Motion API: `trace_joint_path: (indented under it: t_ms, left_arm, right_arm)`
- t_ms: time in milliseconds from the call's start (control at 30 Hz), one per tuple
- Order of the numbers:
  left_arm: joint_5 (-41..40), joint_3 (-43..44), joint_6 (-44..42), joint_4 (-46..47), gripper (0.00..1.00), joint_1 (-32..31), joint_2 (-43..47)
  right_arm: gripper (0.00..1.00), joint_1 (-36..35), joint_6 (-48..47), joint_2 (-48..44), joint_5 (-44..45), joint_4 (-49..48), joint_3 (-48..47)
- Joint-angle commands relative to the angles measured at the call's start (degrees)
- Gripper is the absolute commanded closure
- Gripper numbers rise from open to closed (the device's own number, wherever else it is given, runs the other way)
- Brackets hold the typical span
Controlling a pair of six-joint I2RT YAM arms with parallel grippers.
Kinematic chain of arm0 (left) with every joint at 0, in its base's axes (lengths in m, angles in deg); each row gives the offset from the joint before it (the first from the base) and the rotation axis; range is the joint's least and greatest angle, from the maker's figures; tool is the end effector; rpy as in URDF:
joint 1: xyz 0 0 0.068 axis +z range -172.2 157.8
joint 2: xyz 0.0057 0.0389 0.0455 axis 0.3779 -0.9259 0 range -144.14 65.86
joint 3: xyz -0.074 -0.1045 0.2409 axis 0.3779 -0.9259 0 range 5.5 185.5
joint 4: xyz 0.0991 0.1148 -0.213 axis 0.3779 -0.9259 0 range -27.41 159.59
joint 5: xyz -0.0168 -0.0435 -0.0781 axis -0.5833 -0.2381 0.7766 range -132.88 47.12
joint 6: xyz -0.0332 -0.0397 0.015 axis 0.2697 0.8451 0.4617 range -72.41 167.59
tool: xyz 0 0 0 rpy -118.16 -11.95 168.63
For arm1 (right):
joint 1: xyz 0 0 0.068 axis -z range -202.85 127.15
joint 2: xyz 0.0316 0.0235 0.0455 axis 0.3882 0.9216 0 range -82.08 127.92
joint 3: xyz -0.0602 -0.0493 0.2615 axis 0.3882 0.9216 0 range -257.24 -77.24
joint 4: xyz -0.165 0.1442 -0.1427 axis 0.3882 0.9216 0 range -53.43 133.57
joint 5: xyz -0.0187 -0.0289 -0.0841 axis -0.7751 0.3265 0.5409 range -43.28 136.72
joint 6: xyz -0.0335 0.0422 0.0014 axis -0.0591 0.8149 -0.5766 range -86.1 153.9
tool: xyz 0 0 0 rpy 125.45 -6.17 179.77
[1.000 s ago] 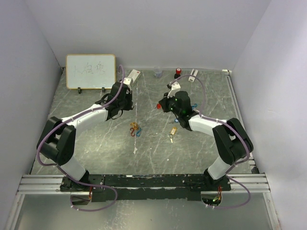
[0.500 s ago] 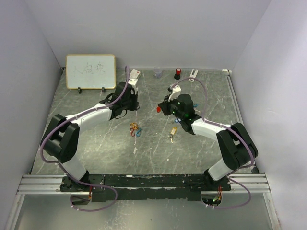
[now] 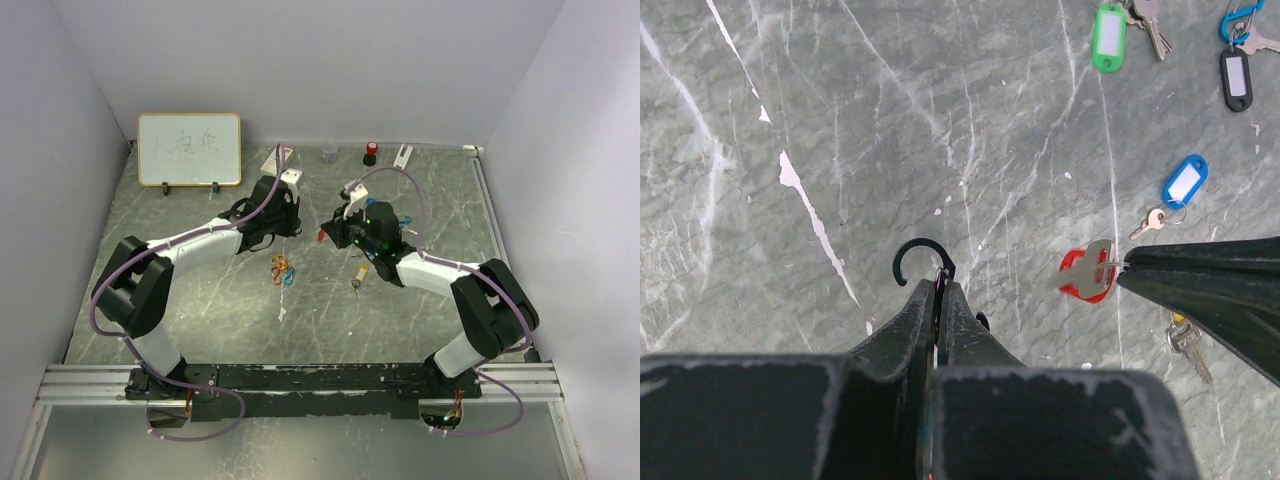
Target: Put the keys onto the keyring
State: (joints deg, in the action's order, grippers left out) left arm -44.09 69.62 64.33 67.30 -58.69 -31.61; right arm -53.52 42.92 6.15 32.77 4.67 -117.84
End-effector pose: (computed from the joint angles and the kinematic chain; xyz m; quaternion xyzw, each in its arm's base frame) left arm 0.3068 -0.2260 0.2268 0.1478 0.8771 -0.1962 0.4126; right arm 0.2758 0.1736 0.2073 -0.2206 0.7634 0.2946 0.5308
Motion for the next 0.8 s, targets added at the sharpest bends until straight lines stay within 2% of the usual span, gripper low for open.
trace_joint_path:
  t_ms: [0,767]
  left_arm:
    - [1.2,2.0,-0.7,1.9,0.93,-0.9,0.9]
    - [1.8,2.8,-0.2,2.3,0.93,-3.5,0.6]
  right_arm:
    - [1.0,-1.0,-1.7,-1.2,0.1,-2.1,0.2]
    - [1.0,-3.2,-3.3,2.1,2.3,-1.8,-1.7]
